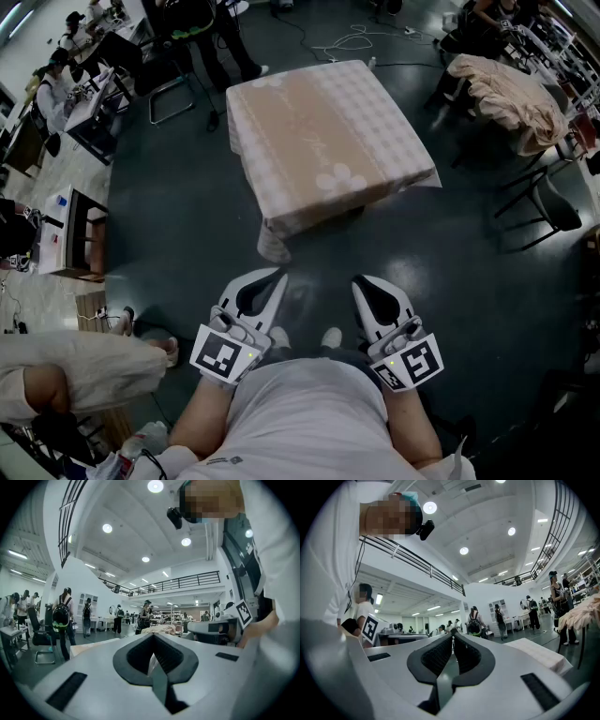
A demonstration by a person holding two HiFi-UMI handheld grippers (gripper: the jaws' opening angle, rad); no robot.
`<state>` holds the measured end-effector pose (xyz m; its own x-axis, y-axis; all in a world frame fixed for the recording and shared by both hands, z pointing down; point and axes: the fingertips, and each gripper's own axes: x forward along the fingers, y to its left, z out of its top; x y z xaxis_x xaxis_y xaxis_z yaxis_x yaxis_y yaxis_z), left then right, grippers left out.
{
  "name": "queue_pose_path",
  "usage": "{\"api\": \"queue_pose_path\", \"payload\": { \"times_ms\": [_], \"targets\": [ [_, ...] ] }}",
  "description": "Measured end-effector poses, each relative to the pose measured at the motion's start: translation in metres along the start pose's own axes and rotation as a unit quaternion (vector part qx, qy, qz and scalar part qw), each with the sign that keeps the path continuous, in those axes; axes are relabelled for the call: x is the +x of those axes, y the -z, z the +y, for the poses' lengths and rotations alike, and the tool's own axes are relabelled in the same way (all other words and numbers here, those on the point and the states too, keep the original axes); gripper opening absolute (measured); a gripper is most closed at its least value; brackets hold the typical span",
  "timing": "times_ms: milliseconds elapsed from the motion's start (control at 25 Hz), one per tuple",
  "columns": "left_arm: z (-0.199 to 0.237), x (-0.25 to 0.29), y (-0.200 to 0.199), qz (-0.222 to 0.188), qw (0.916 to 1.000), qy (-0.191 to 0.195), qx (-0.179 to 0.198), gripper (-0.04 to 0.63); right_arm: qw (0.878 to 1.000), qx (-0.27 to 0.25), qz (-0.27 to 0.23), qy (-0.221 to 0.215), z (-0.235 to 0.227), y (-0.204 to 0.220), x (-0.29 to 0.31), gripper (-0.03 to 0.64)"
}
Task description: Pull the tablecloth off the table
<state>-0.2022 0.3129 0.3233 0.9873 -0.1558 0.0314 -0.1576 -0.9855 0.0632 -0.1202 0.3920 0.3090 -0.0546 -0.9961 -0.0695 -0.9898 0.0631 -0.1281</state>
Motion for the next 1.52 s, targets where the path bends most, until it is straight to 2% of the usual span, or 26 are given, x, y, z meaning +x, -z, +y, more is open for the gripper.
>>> {"api": "queue_pose_path", "payload": {
  "times_ms": [360, 720, 1080, 1280, 1520],
  "targets": [
    [0.021, -0.012, 0.004, 0.004, 0.9996, 0.0, -0.027, 0.009, 1.0, -0.002, 0.006, 0.01, 0.012, 0.008, 0.014, 0.035],
    [0.064, -0.051, 0.021, 0.021, 0.9986, -0.004, -0.048, 0.009, 0.999, 0.028, -0.022, 0.029, 0.034, 0.012, 0.036, 0.035],
    [0.093, -0.074, 0.035, 0.038, 0.9979, 0.01, -0.051, 0.01, 0.998, 0.038, -0.015, 0.049, 0.052, 0.029, 0.058, 0.035],
    [0.106, -0.066, 0.038, 0.046, 0.9979, 0.006, -0.044, 0.011, 0.997, 0.05, -0.019, 0.057, 0.038, 0.034, 0.068, 0.035],
    [0.127, -0.048, 0.045, 0.049, 0.9978, -0.022, -0.038, 0.01, 0.995, 0.074, -0.032, 0.055, 0.005, 0.04, 0.085, 0.035]
  ]
}}
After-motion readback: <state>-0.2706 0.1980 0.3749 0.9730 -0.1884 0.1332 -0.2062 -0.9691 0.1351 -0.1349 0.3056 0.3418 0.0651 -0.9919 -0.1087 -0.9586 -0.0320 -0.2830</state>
